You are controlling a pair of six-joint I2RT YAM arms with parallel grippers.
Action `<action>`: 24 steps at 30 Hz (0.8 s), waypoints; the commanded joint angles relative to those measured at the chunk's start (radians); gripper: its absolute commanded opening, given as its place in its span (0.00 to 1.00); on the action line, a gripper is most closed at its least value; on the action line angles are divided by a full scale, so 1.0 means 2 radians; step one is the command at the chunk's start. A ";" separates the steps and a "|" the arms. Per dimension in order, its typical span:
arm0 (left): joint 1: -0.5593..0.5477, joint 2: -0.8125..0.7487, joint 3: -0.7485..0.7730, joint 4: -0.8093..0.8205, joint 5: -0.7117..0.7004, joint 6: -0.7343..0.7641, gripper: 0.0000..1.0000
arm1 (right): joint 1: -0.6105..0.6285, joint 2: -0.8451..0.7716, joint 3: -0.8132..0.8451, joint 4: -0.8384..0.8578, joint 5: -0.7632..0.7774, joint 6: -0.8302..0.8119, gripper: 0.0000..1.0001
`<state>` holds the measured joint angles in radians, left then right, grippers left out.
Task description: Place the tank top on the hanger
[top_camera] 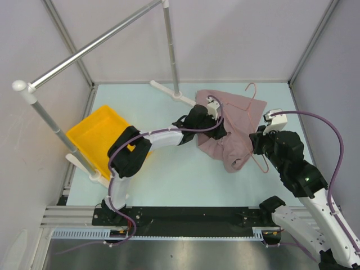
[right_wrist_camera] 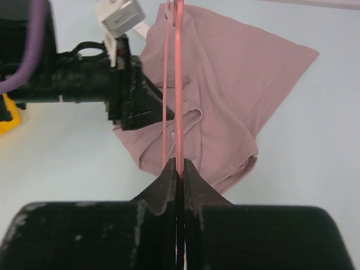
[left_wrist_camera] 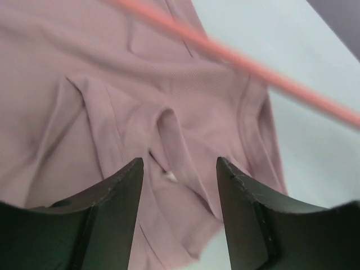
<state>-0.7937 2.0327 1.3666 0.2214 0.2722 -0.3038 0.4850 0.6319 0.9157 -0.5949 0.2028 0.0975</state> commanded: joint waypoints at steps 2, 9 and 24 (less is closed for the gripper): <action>0.003 0.073 0.097 -0.075 -0.044 0.059 0.57 | -0.006 -0.005 0.001 0.015 -0.006 0.001 0.00; 0.006 0.118 0.161 -0.128 -0.078 0.068 0.57 | -0.014 -0.008 0.002 0.013 -0.015 -0.003 0.00; 0.009 0.141 0.184 -0.151 -0.039 0.035 0.47 | -0.025 -0.015 0.000 0.013 -0.023 0.000 0.00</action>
<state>-0.7822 2.2971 1.6913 -0.0719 0.1528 -0.2104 0.4427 0.6262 0.9134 -0.6102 0.1604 0.0967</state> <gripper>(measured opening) 0.543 0.036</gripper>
